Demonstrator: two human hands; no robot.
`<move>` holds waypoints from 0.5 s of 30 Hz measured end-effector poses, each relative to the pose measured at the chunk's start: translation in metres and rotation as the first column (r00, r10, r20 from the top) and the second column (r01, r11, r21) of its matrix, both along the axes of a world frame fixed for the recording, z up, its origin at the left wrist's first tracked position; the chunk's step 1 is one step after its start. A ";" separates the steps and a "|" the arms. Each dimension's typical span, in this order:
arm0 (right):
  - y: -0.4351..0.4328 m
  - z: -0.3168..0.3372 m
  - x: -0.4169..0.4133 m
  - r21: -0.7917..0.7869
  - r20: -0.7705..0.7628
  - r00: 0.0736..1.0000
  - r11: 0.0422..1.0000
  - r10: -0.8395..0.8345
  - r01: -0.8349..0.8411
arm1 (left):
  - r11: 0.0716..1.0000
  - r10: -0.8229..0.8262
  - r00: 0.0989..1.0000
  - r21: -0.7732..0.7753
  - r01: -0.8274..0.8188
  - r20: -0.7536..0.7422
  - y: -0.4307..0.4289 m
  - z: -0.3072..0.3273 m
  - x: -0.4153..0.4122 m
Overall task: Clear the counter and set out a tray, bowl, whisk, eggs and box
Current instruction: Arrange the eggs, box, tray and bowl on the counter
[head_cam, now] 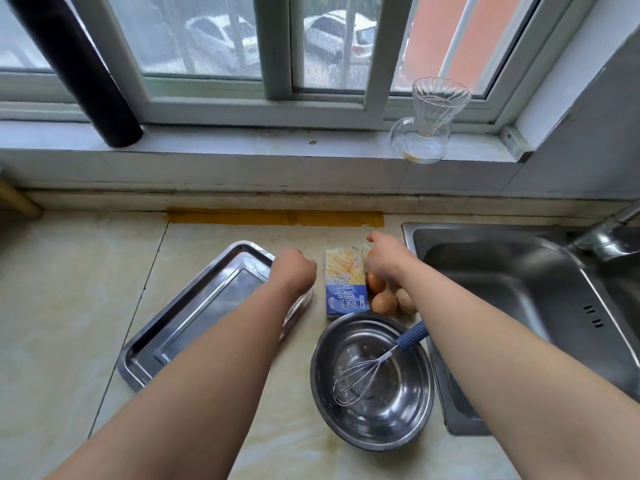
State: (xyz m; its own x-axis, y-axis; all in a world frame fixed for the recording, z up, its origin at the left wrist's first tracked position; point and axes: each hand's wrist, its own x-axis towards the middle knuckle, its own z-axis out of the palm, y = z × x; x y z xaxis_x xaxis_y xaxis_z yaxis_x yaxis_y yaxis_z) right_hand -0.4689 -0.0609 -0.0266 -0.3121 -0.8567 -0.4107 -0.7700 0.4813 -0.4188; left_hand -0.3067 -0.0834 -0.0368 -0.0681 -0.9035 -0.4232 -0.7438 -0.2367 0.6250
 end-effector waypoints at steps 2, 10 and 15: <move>-0.002 0.006 0.014 -0.044 0.028 0.999 0.999 0.017 -0.015 | 0.998 0.063 0.996 -0.013 -0.064 -0.067 0.000 0.006 0.016; -0.001 0.007 0.093 -0.081 0.102 0.986 0.989 0.132 -0.124 | 0.911 0.405 0.878 0.026 -0.412 -0.257 0.017 0.011 0.101; 0.001 -0.009 0.130 -0.025 0.094 0.977 0.981 0.193 -0.192 | 0.851 0.526 0.844 0.067 -0.521 -0.106 0.040 -0.009 0.157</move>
State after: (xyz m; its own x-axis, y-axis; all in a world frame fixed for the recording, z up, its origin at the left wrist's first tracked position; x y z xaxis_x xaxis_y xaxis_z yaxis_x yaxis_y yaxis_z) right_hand -0.3387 -0.0600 -0.0357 -0.1005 -0.9035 -0.4165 -0.8037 0.3205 -0.5013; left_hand -0.1499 -0.0437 -0.0457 0.3607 -0.8039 -0.4730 -0.4261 -0.5931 0.6831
